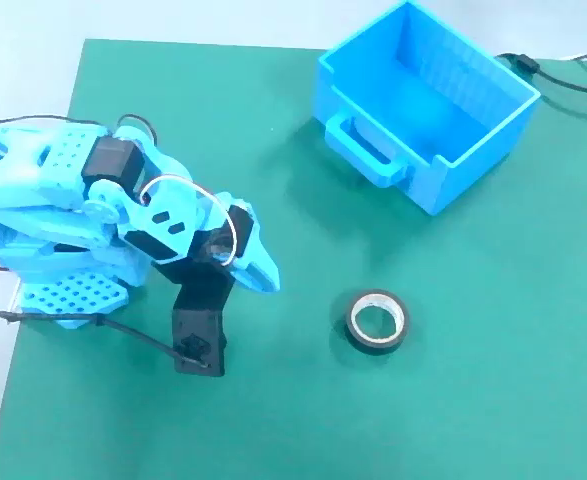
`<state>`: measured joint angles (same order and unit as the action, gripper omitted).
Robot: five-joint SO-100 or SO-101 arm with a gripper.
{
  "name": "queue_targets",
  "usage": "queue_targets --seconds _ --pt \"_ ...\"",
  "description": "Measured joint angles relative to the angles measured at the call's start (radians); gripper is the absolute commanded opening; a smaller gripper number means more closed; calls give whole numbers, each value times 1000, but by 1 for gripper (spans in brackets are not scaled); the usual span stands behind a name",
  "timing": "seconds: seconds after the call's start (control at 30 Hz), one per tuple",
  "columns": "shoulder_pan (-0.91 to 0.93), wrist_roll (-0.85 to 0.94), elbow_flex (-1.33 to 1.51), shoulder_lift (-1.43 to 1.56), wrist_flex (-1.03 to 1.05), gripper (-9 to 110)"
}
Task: Put the tape in the box
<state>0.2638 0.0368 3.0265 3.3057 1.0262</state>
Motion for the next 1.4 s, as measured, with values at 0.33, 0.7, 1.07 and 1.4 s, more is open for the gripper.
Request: queue_targets --seconds 0.33,0.7,1.07,1.4 --pt "0 0 0 0 0 0" --pt "25 0 0 0 0 0" --pt "44 0 -29 -8 17 0" --pt "55 2 -212 -123 54 0"
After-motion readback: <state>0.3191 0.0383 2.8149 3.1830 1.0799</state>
